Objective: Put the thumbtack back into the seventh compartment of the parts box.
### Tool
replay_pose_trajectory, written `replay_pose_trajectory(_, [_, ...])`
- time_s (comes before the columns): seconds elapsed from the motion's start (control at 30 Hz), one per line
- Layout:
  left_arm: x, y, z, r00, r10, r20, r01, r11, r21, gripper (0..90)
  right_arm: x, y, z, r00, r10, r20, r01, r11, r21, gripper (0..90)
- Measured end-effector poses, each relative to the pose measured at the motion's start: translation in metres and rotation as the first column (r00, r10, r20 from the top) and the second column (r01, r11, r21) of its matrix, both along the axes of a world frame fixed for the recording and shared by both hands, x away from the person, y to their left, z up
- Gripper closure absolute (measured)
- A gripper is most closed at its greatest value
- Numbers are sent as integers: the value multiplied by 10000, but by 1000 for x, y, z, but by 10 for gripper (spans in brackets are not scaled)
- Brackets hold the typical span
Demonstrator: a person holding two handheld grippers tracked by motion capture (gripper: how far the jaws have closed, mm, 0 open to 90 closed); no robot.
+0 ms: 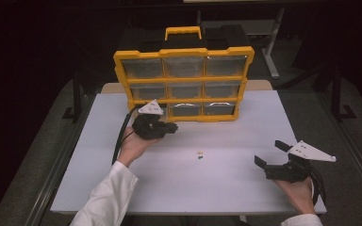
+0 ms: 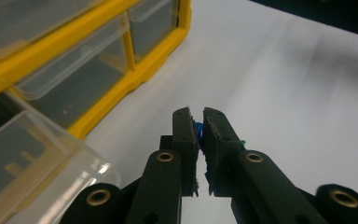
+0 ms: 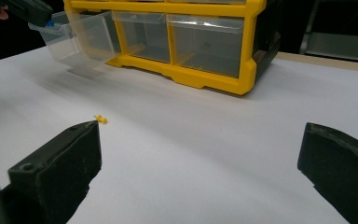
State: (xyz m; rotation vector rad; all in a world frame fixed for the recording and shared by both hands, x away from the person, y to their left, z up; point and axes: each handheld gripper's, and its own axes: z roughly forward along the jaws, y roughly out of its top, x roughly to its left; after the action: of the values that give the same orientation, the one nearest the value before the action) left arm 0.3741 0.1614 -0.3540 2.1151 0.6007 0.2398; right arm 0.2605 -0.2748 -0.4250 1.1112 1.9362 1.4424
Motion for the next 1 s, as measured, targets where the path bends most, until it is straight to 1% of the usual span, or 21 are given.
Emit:
replay_pose_trajectory(0.07, [1,4,3,9999,116,43,-116,9999,-66,837,0,0,0,10000,7,-12,-7,10000,0,0])
replay_pose_trajectory(0.1, [2,7,5,9999,133,50,-132,9998,-147,838,0,1,0,10000,12,-16,-12,10000,14,0])
replay_pose_trajectory(0.17, [3,9,6,9998,156,93,-154,9997,-177,837,0,1,0,10000,15,-11,-15,10000,9,0])
replay_pose_trajectory(0.23, [9,16,7,9992,368,178,-364,9991,-228,837,0,1,-1,10000,-5,-39,5,10000,-43,0])
replay_pose_trajectory(0.3, [14,22,8,9983,570,153,-566,9980,-298,837,0,2,-1,10000,-17,-33,17,10000,-50,0])
replay_pose_trajectory(0.43, [19,31,10,9961,865,195,-857,9956,-366,837,1,1,-1,10000,-62,-32,62,10000,-66,0])
replay_pose_trajectory(0.5, [19,32,10,9957,903,193,-895,9952,-389,837,1,1,-2,10000,-80,-49,80,9999,-65,0])
replay_pose_trajectory(0.53, [21,37,13,9959,894,99,-887,9943,-586,837,0,0,-2,9999,-84,-56,84,9999,-59,0])
replay_pose_trajectory(0.57, [21,38,14,9961,882,44,-877,9940,-661,837,1,0,-2,9999,-91,-46,91,9999,-59,0])
replay_pose_trajectory(0.67, [21,44,19,9950,990,150,-977,9925,-734,836,1,1,-3,9999,-65,-85,64,9999,-102,0])
replay_pose_trajectory(0.73, [22,47,22,9930,1149,256,-1129,9913,-682,837,1,2,-3,9999,-24,-148,23,9999,-101,0])
replay_pose_trajectory(0.83, [25,52,23,9917,1262,233,-1242,9895,-738,837,2,3,-4,9998,53,-190,-56,9999,-151,0])
replay_pose_trajectory(0.9, [25,53,22,9906,1351,230,-1334,9889,-652,837,3,3,-4,9998,68,-206,-72,9998,-195,0])
replay_pose_trajectory(0.97, [25,53,22,9888,1454,334,-1439,9886,-445,837,3,3,-5,9997,76,-215,-80,9998,-189,0])
replay_pose_trajectory(1.0, [26,54,21,9883,1497,301,-1482,9878,-480,837,3,3,-5,9997,75,-231,-80,9998,-203,0])
